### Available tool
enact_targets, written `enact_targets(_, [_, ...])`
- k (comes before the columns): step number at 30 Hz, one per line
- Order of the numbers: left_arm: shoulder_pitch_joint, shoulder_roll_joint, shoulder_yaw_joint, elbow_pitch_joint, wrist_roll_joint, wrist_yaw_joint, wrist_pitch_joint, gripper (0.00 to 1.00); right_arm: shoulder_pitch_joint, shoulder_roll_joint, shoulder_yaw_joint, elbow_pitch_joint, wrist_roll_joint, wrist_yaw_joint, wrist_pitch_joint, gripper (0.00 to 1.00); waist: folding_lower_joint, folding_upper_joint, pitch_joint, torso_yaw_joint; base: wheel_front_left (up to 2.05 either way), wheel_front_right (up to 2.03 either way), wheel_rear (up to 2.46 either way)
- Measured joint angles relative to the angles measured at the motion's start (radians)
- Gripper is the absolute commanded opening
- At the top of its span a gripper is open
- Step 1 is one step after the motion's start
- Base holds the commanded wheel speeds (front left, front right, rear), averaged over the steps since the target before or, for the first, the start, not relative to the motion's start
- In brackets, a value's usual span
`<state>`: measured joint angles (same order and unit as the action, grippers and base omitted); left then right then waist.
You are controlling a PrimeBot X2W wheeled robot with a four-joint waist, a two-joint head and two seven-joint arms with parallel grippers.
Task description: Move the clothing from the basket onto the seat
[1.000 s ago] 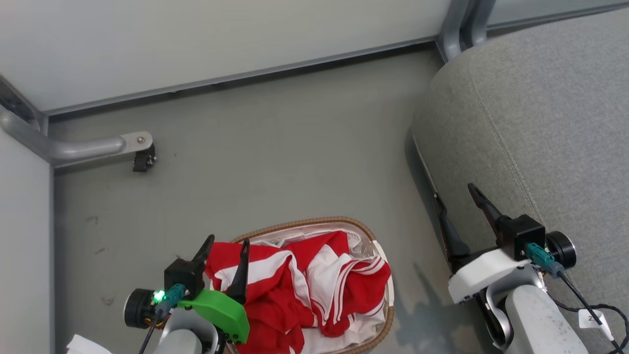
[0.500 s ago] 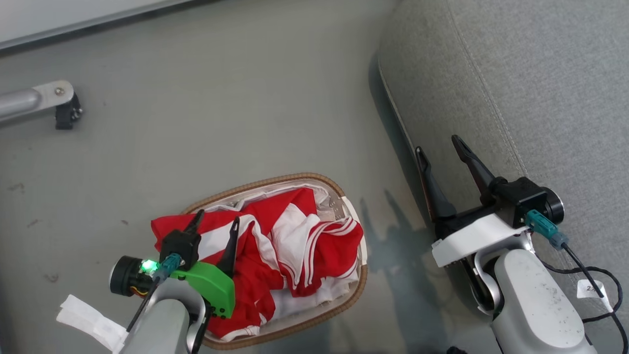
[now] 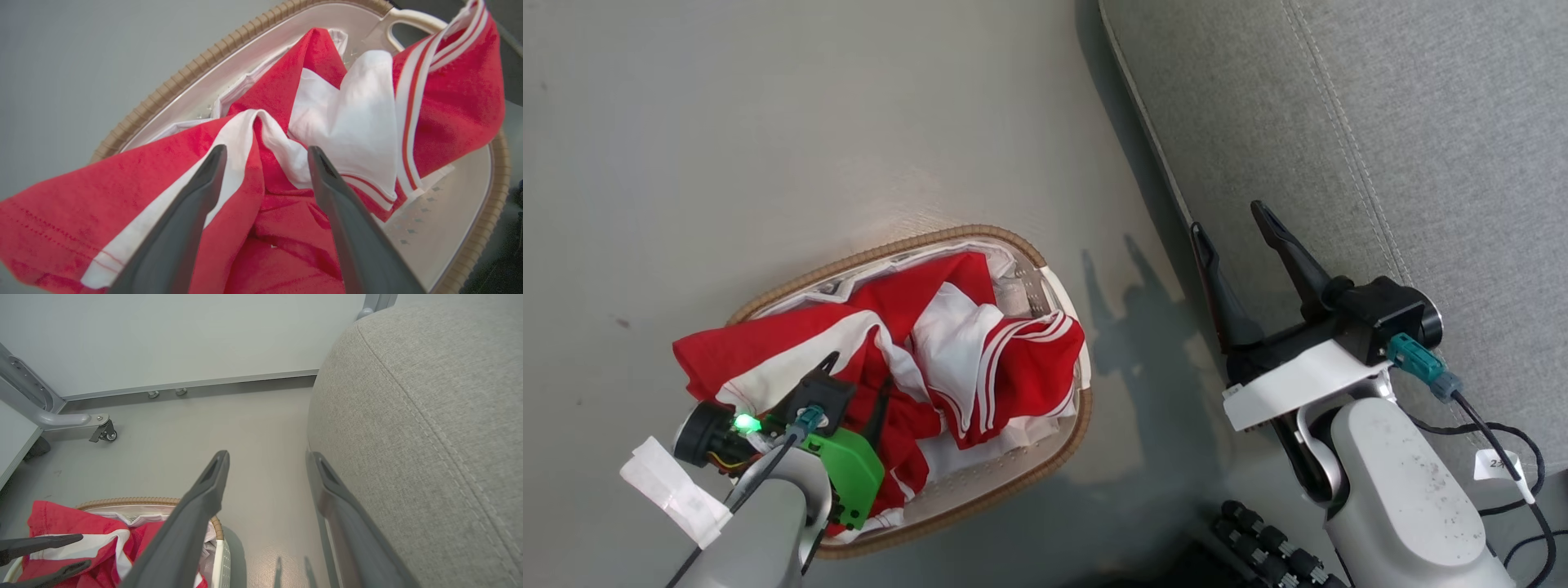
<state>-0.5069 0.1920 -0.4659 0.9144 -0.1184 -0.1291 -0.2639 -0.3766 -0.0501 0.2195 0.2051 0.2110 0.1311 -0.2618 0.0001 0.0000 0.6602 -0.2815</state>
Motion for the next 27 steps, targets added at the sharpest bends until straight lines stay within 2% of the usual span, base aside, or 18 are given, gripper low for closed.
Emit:
enact_targets(5, [-0.046,0.02,-0.016,0.071,0.025,0.006,0.0,1.0,-0.004,-0.001,0.011,-0.011,0.012,0.0,0.0,1.0,0.0,0.0,0.055,-0.027,0.0,0.0,0.0])
enact_targets(12, [-0.116,0.032,-0.043,0.139,0.072,0.05,0.0,1.0,-0.004,0.0,0.017,-0.02,0.029,0.0,0.0,1.0,0.0001,0.0,0.125,-0.05,0.0,0.0,0.0])
enact_targets(17, [-0.158,0.03,-0.049,0.177,0.075,0.058,0.0,1.0,-0.005,0.0,0.021,-0.026,0.035,0.0,0.0,1.0,0.0001,0.0,0.161,-0.06,0.0,0.0,0.0])
enact_targets(18, [-0.163,0.028,-0.05,0.183,0.074,0.058,0.0,0.9,-0.007,0.0,0.022,-0.025,0.036,0.0,0.0,1.0,0.0001,0.0,0.165,-0.061,0.0,0.0,0.0])
enact_targets(19, [-0.165,0.026,-0.051,0.185,0.074,0.058,0.0,0.08,-0.01,0.0,0.023,-0.024,0.036,0.0,0.0,1.0,0.0,0.0,0.167,-0.061,0.0,0.0,0.0])
enact_targets(20, [-0.167,0.025,-0.052,0.186,0.073,0.057,0.0,0.0,-0.014,0.0,0.024,-0.024,0.036,0.0,0.0,1.0,0.0,0.0,0.168,-0.061,0.0,0.0,0.0])
enact_targets(27, [-0.161,0.007,-0.043,0.192,0.046,0.053,0.0,0.0,-0.024,0.0,0.02,-0.015,0.037,0.0,0.0,1.0,0.0,0.0,0.142,-0.055,0.0,0.0,0.0])
